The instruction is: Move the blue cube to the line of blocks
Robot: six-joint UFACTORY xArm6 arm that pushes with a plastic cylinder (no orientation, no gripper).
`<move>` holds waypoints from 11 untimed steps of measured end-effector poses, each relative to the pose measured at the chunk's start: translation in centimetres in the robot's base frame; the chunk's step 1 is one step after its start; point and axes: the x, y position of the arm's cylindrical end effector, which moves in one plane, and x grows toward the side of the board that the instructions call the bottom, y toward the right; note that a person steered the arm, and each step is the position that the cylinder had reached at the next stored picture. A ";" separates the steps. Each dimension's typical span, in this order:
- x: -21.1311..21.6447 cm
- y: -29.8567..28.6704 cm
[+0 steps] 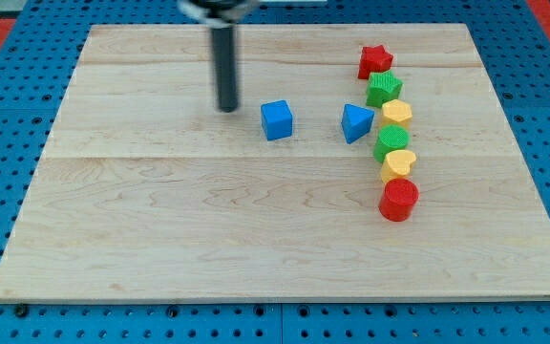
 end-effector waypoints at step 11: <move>-4.5 8.5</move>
